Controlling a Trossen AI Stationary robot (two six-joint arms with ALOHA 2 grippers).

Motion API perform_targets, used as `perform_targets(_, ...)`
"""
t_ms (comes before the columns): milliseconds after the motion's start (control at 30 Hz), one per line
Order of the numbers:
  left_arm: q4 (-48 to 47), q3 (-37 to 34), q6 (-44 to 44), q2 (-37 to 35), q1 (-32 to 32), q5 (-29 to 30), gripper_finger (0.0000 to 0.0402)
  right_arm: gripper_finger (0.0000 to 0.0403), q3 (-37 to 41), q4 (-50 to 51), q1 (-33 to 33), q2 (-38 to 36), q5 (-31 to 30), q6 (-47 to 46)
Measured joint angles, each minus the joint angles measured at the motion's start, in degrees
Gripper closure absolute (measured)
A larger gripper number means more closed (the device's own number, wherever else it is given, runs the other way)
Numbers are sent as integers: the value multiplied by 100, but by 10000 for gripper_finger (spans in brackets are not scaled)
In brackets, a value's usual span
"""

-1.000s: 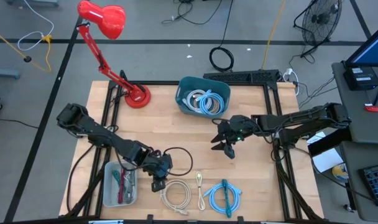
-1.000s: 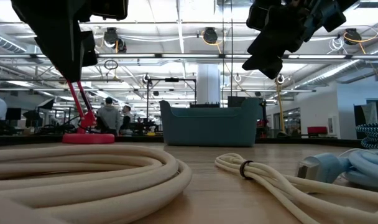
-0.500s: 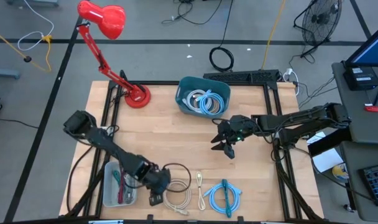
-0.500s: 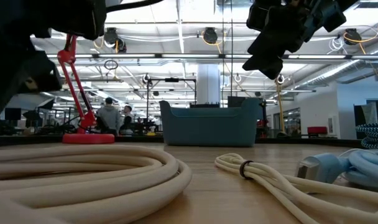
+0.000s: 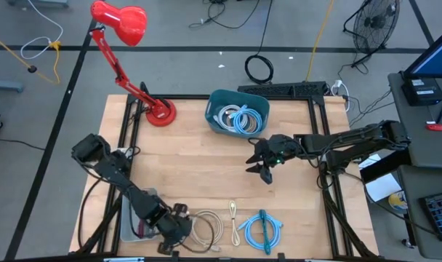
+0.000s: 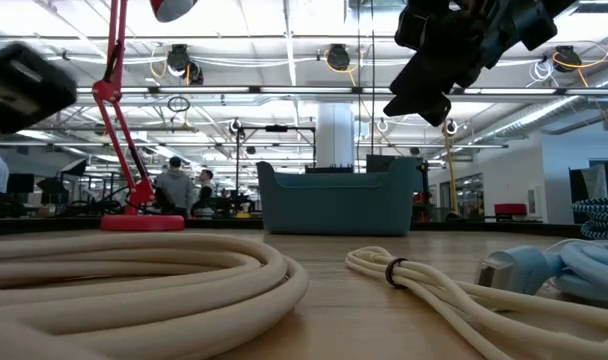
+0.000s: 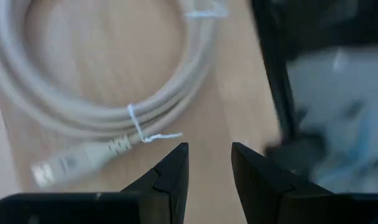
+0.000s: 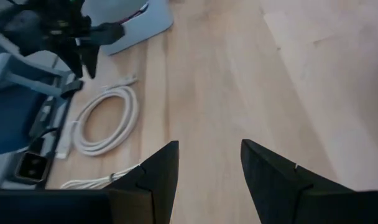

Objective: Pick & Place USB Port
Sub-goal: Put the brown wire cable into the blue bin

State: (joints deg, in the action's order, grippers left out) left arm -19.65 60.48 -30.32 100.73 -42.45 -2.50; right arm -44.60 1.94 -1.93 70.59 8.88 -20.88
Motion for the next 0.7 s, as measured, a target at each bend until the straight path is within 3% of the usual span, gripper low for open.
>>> perform_targets(100, -325, 0, 1341, 8, 8, 151, 280, 236, 0, -1, 0, 0, -261, 65)
perform_targets(400, -166, 157, 2275, 103, 811, 65, 279, 236, 215, -123, -4, 2, -739, -102)
perform_targets(567, -676, 975, 3686, 230, 968, 28, 279, 236, 671, -464, 10, 4, -761, -502)
perform_targets(700, -1621, 1737, 4131, 819, 970, -282, 279, 236, 1116, -1047, 9, 7, -741, -904)
